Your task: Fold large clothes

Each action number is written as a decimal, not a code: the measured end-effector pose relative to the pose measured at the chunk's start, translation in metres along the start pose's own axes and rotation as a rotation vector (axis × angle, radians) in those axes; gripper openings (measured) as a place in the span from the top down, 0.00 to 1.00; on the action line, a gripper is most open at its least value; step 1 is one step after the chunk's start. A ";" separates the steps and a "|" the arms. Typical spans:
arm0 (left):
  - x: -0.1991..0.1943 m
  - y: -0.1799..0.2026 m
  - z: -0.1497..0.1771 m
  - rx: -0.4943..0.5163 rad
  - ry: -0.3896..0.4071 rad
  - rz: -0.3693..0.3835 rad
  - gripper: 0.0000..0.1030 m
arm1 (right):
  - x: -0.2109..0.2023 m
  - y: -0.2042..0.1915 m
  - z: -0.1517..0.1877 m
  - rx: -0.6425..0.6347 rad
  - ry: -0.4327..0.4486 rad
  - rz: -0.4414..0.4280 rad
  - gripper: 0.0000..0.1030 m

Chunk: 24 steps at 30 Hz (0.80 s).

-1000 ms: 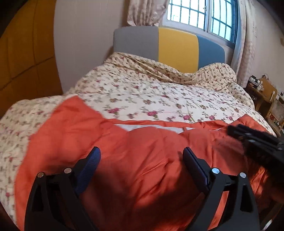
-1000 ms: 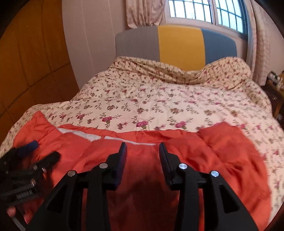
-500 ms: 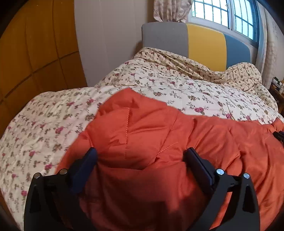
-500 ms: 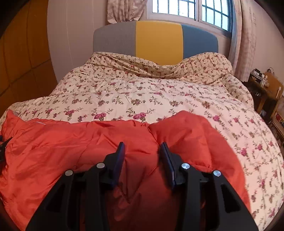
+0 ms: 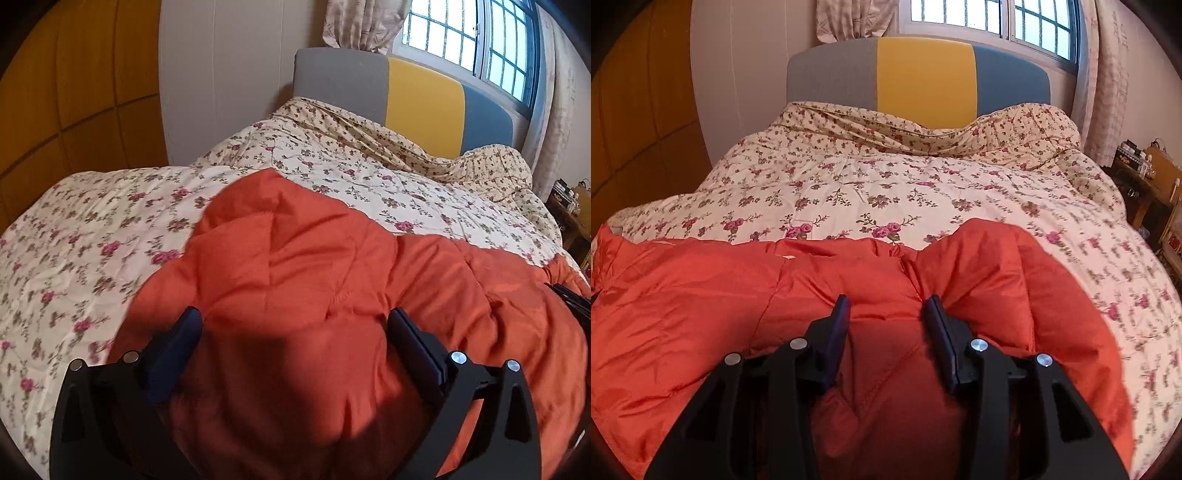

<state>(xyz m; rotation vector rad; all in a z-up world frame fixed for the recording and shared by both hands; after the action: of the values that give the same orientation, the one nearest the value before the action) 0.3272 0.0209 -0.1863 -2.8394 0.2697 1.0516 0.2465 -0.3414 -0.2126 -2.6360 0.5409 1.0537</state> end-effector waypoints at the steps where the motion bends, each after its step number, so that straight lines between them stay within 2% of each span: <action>1: -0.009 -0.003 0.003 -0.012 0.012 -0.006 0.03 | -0.007 -0.001 0.000 0.011 -0.002 0.012 0.56; 5: -0.042 -0.019 0.022 -0.087 0.054 0.008 0.03 | -0.037 -0.005 0.004 0.063 0.003 -0.006 0.54; 9: -0.072 -0.032 0.045 -0.147 0.084 0.018 0.03 | -0.067 -0.019 0.011 0.062 0.015 -0.046 0.52; 14: -0.092 -0.052 0.078 -0.251 0.047 0.008 0.03 | -0.096 -0.037 0.024 0.055 0.035 -0.080 0.52; 17: -0.096 -0.067 0.096 -0.332 0.010 0.036 0.03 | -0.107 -0.045 0.033 0.062 0.028 -0.106 0.52; 24: -0.098 -0.071 0.126 -0.437 -0.059 0.121 0.03 | -0.129 -0.048 0.058 0.112 0.014 -0.156 0.52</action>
<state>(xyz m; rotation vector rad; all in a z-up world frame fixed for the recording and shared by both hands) 0.1884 0.1231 -0.2148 -3.1973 0.2335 1.3647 0.1457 -0.2457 -0.1585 -2.5426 0.3787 0.9315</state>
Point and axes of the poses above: each gripper's, at about its wrist camera, not at the fingertips, and x roughly the way its jaws point, y to its right, z to its underside, the point moved 4 cm from there along x, roughly the way its jaws point, and after that the axes turned 8 degrees about x, right-handed, at the moved point
